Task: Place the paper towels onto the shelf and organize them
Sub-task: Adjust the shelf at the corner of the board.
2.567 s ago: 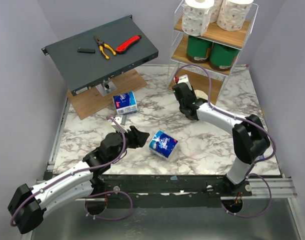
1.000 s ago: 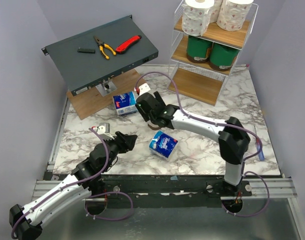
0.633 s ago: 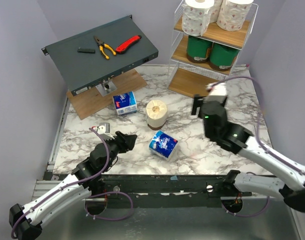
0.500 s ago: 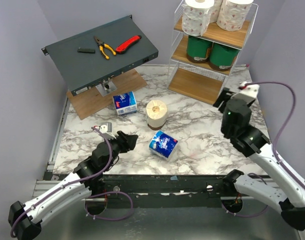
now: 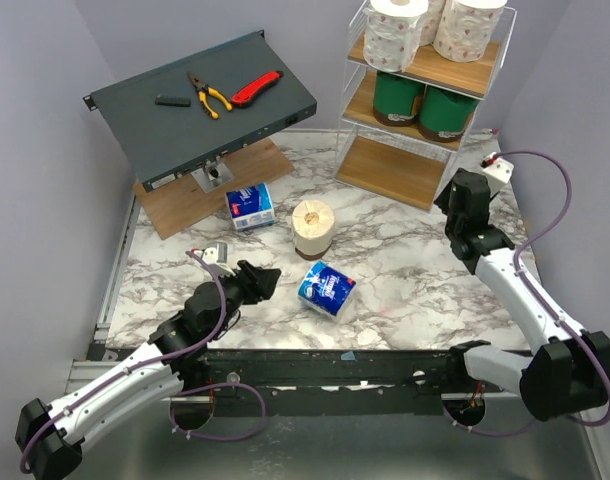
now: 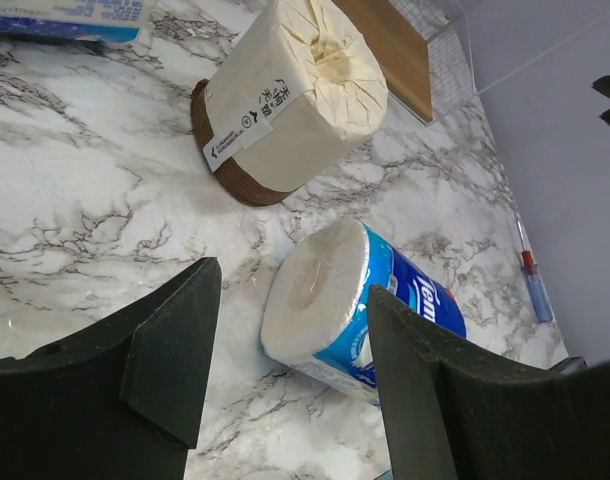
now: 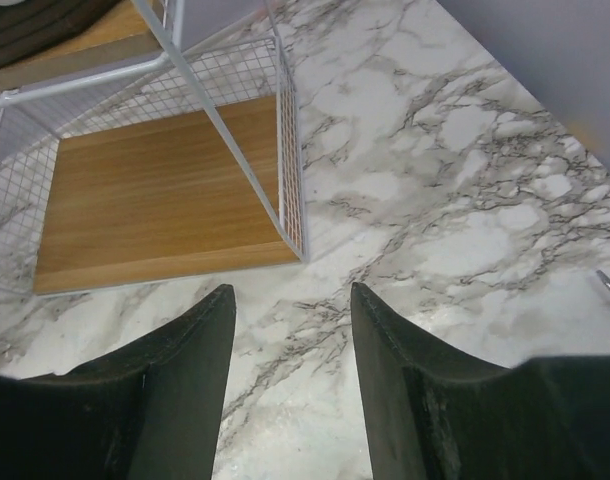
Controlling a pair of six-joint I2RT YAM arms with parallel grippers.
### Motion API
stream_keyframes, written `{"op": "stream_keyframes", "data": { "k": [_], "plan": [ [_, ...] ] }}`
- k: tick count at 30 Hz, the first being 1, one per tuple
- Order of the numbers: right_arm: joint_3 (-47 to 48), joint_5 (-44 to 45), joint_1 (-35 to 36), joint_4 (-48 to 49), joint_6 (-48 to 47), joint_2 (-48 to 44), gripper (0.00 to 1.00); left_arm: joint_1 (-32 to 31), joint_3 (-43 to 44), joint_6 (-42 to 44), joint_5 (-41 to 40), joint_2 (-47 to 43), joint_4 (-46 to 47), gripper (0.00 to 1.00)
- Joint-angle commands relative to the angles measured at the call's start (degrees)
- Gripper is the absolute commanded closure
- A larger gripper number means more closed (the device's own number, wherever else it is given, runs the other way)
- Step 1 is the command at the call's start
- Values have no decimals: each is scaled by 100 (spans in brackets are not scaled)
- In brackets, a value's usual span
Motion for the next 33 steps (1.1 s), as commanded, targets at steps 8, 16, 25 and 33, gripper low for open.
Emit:
{"op": "stream_keyframes", "data": {
  "k": [8, 16, 25, 33],
  "plan": [
    [-491, -10, -67, 2221, -112, 870, 42, -23, 38, 190, 103, -30, 169, 38],
    [-493, 128, -228, 3005, -439, 1614, 42, -22, -23, 166, 93, -126, 158, 38],
    [95, 103, -299, 3323, -579, 2477, 46, -22, -46, 95, 28, -278, 12, 38],
    [337, 263, -466, 3254, -779, 2951, 65, -17, -113, 109, -23, -376, -6, 38]
  ]
}}
